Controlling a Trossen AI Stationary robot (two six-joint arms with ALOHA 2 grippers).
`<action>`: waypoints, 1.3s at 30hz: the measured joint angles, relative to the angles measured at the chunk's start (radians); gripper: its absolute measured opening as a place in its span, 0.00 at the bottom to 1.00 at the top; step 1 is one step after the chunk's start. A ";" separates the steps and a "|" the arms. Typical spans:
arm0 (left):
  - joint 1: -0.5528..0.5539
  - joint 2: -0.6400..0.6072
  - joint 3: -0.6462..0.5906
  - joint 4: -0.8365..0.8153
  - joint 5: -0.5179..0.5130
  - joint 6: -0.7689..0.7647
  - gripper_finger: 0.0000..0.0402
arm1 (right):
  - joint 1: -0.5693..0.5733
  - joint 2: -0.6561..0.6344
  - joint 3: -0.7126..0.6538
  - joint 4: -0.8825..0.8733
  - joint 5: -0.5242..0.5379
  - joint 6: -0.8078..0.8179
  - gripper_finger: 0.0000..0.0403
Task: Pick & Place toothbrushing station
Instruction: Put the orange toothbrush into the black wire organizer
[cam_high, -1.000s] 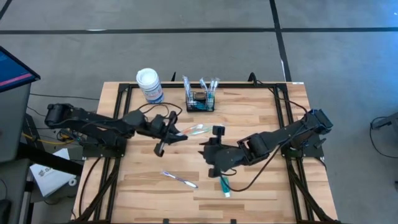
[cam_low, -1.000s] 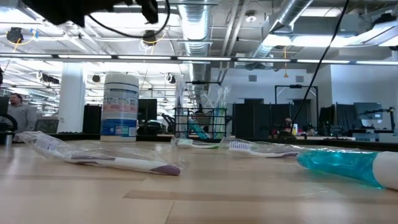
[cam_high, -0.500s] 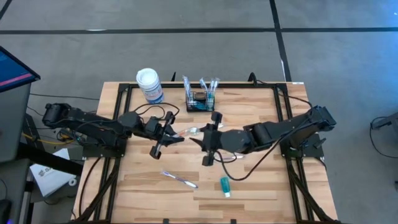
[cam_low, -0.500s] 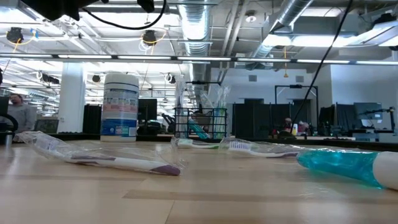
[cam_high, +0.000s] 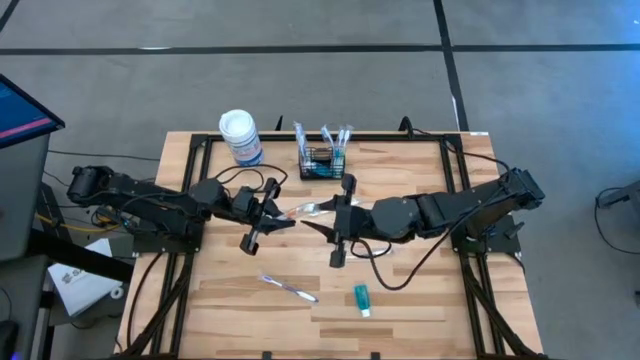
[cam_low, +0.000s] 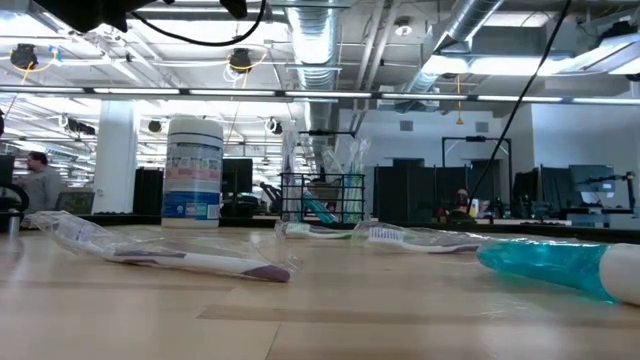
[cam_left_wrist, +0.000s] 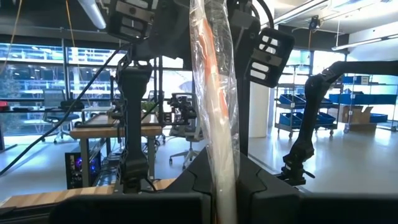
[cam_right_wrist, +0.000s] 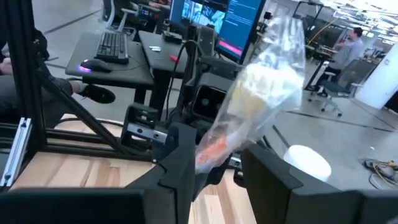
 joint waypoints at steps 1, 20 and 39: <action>0.000 0.000 0.000 0.001 0.000 0.000 0.01 | -0.004 0.000 0.000 0.000 -0.006 -0.001 0.30; 0.001 0.000 0.000 -0.002 0.004 0.003 0.01 | -0.018 0.001 0.000 0.058 -0.073 -0.030 0.06; 0.019 0.001 -0.001 -0.014 -0.087 0.000 0.20 | -0.025 0.001 0.000 -0.010 -0.060 -0.026 0.01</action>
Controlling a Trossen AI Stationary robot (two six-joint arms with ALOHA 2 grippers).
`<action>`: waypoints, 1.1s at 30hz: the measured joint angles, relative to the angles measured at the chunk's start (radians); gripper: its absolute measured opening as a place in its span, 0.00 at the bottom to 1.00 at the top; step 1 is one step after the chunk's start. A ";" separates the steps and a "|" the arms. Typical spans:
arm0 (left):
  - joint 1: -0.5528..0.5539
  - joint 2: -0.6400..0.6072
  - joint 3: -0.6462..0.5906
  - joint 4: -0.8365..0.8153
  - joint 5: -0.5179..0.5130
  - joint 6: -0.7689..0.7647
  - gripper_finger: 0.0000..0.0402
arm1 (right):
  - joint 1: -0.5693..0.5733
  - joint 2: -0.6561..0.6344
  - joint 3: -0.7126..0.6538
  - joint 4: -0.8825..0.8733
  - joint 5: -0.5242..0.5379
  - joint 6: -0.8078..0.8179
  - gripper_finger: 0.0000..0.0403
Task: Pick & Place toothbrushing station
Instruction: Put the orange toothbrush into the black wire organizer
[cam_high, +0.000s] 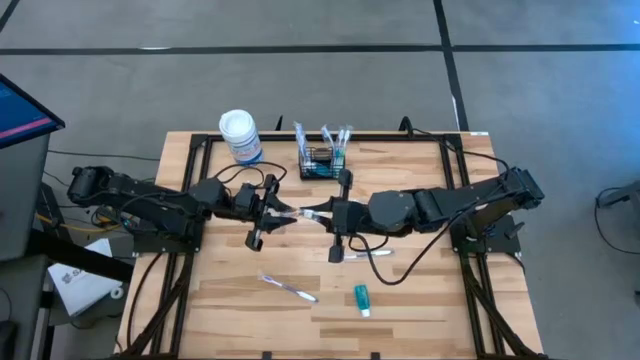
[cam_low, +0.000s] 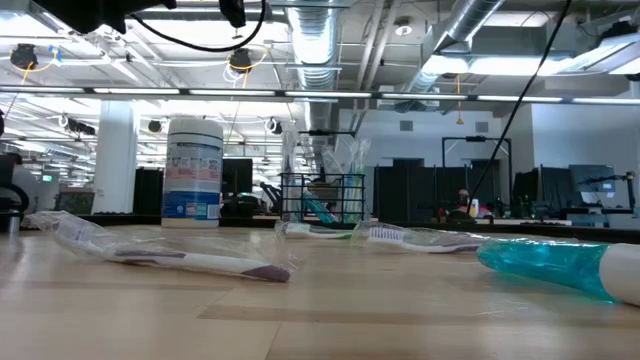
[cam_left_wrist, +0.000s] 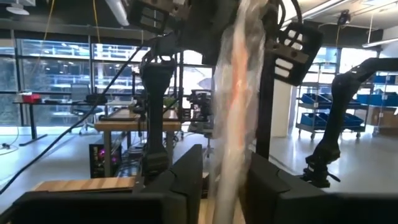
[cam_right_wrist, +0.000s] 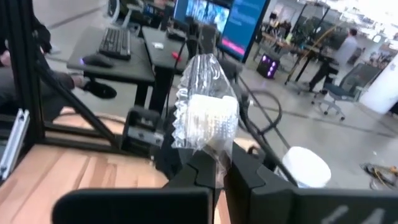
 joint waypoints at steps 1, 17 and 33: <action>0.000 0.000 0.000 0.000 0.000 0.000 0.22 | -0.005 -0.001 0.000 -0.015 0.000 0.003 0.00; 0.027 0.000 0.000 -0.054 -0.006 -0.003 0.31 | -0.116 -0.044 -0.012 -0.233 0.013 0.134 0.00; 0.026 0.000 0.000 -0.075 -0.004 -0.003 0.32 | -0.296 -0.191 -0.266 -0.191 -0.062 0.255 0.00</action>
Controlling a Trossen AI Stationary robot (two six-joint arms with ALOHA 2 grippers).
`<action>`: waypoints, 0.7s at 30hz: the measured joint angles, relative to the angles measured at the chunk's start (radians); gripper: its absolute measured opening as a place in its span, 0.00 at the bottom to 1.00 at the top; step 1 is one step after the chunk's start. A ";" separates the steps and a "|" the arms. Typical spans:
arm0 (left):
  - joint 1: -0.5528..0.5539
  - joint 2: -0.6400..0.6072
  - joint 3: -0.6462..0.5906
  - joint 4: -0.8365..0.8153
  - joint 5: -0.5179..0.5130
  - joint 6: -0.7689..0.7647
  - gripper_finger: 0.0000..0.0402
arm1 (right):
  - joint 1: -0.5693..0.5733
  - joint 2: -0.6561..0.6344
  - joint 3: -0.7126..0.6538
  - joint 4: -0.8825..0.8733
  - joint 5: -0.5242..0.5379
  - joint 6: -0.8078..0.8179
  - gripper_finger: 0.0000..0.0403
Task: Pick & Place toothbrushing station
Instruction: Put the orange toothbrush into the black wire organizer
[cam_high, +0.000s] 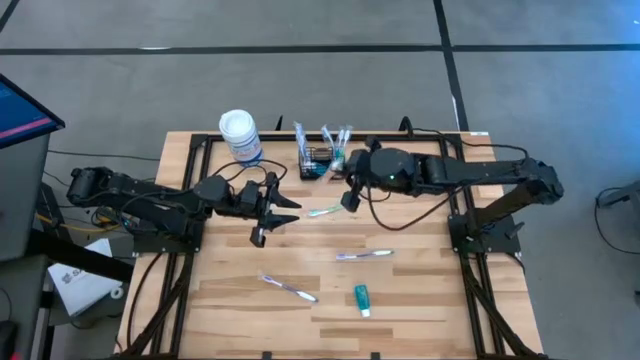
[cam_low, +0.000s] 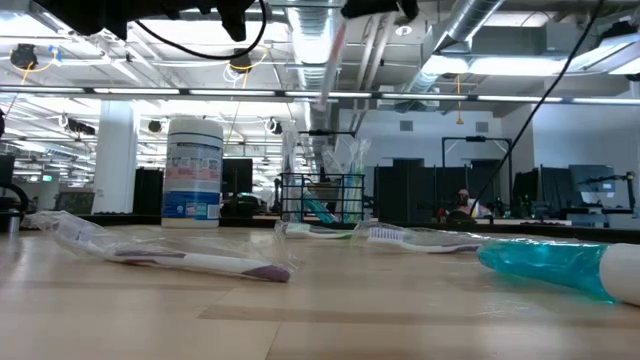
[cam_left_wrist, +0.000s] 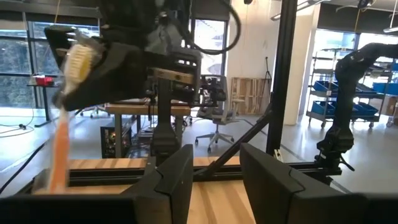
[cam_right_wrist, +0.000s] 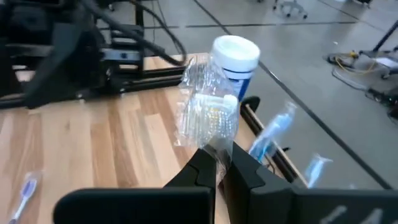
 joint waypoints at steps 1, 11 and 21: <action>0.000 0.000 0.000 0.000 0.000 0.000 0.32 | -0.014 -0.009 -0.013 0.002 -0.006 0.004 0.00; 0.000 0.000 0.000 -0.008 0.000 0.000 0.32 | -0.198 -0.024 -0.087 0.018 -0.170 0.017 0.00; 0.000 0.000 0.000 -0.028 0.000 0.000 0.32 | -0.315 -0.024 -0.086 -0.010 -0.222 -0.002 0.00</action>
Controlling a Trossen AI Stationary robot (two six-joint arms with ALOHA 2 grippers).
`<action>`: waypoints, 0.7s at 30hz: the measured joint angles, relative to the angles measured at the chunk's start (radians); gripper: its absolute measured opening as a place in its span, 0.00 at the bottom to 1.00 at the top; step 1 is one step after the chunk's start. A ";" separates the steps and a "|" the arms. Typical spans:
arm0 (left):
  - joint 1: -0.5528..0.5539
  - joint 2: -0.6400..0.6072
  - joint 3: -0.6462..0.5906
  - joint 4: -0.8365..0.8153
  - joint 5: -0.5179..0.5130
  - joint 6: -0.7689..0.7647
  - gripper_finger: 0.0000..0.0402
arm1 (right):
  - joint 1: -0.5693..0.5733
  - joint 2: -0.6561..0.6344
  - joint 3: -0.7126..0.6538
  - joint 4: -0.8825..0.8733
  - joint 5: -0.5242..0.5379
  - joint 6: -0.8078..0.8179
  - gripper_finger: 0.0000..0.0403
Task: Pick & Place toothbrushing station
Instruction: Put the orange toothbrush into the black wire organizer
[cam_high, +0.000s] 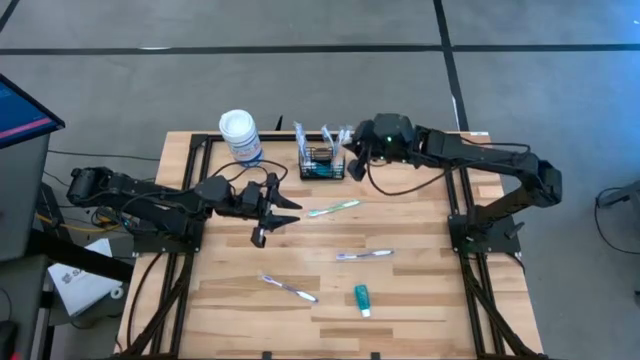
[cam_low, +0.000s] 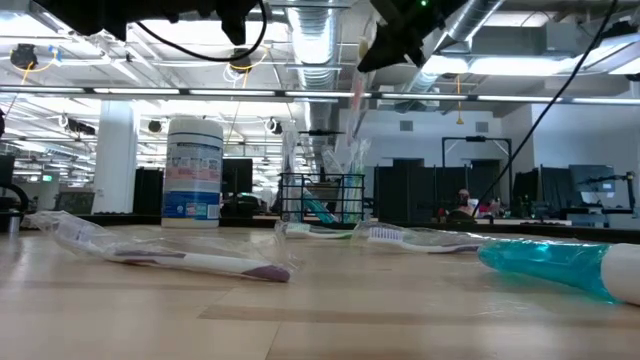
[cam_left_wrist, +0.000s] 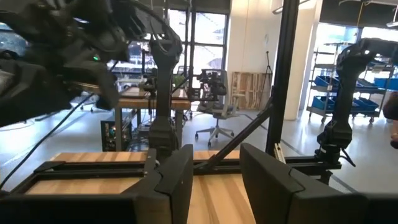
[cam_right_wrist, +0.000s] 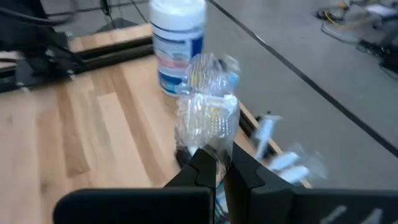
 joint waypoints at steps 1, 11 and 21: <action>0.000 0.000 0.000 -0.005 0.000 0.000 0.32 | -0.012 0.000 0.000 -0.007 -0.012 0.000 0.00; 0.000 0.000 0.000 -0.009 0.001 0.000 0.32 | -0.086 0.022 -0.001 -0.023 -0.089 0.004 0.00; 0.000 0.000 0.000 -0.020 0.001 -0.007 0.32 | -0.132 0.019 0.001 -0.017 -0.093 -0.001 0.00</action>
